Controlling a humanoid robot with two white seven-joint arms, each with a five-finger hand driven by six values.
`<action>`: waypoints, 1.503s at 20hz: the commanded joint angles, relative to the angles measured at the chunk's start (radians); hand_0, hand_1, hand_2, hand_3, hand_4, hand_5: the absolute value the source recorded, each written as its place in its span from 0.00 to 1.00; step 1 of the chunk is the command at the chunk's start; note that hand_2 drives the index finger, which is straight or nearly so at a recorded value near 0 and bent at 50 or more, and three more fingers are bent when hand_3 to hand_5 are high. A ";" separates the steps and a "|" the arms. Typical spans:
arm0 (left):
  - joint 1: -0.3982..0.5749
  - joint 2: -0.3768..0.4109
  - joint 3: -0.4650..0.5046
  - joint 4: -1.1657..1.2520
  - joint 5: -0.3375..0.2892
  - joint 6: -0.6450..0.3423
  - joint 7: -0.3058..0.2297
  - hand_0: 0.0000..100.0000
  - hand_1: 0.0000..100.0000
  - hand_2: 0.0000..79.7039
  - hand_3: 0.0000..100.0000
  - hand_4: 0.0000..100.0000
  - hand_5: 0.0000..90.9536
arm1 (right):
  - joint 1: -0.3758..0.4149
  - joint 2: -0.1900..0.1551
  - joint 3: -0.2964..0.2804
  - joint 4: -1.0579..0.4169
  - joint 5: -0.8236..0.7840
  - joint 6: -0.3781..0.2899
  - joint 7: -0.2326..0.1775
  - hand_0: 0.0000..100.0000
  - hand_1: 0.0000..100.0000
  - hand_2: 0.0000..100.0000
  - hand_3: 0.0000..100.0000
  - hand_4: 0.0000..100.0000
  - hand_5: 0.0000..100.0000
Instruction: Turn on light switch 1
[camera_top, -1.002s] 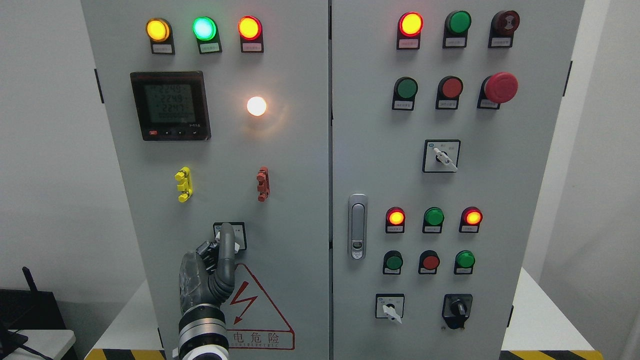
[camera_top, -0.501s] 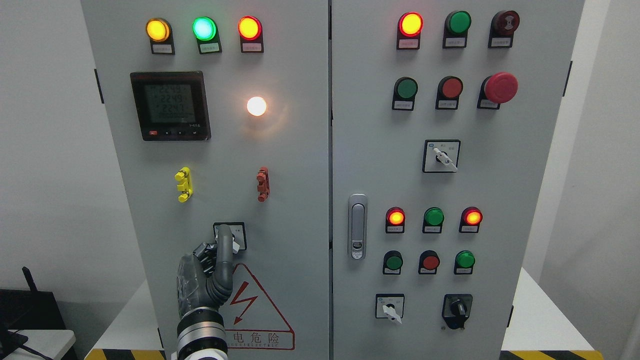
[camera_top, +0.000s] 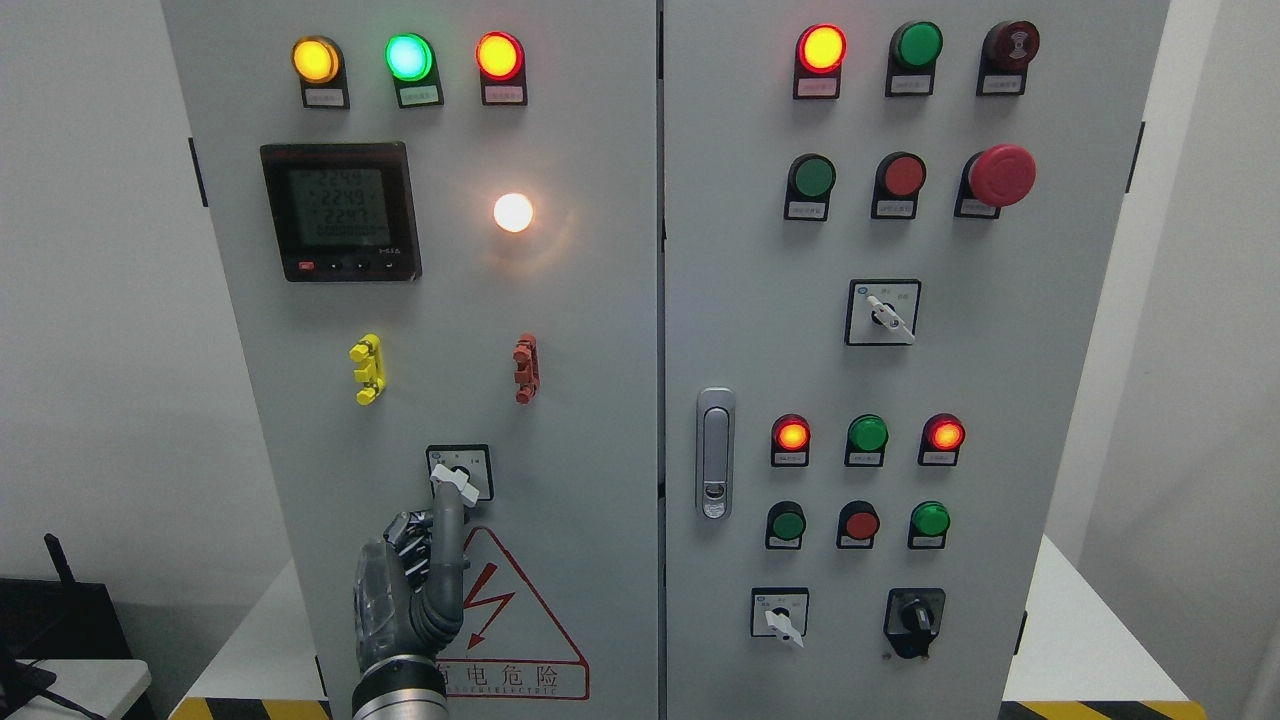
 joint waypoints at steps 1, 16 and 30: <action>0.135 0.011 0.057 -0.034 -0.005 -0.155 -0.065 0.14 0.15 0.64 0.88 0.97 0.96 | -0.001 0.001 0.017 0.000 -0.025 0.001 -0.001 0.12 0.39 0.00 0.00 0.00 0.00; 0.482 0.059 0.679 0.295 0.091 -0.600 -0.441 0.14 0.00 0.36 0.58 0.70 0.57 | 0.001 0.001 0.017 0.000 -0.025 -0.001 -0.001 0.12 0.39 0.00 0.00 0.00 0.00; 0.638 0.132 0.947 1.288 0.103 -0.970 -0.645 0.23 0.00 0.10 0.38 0.50 0.32 | 0.001 0.001 0.017 0.000 -0.025 -0.001 -0.001 0.12 0.39 0.00 0.00 0.00 0.00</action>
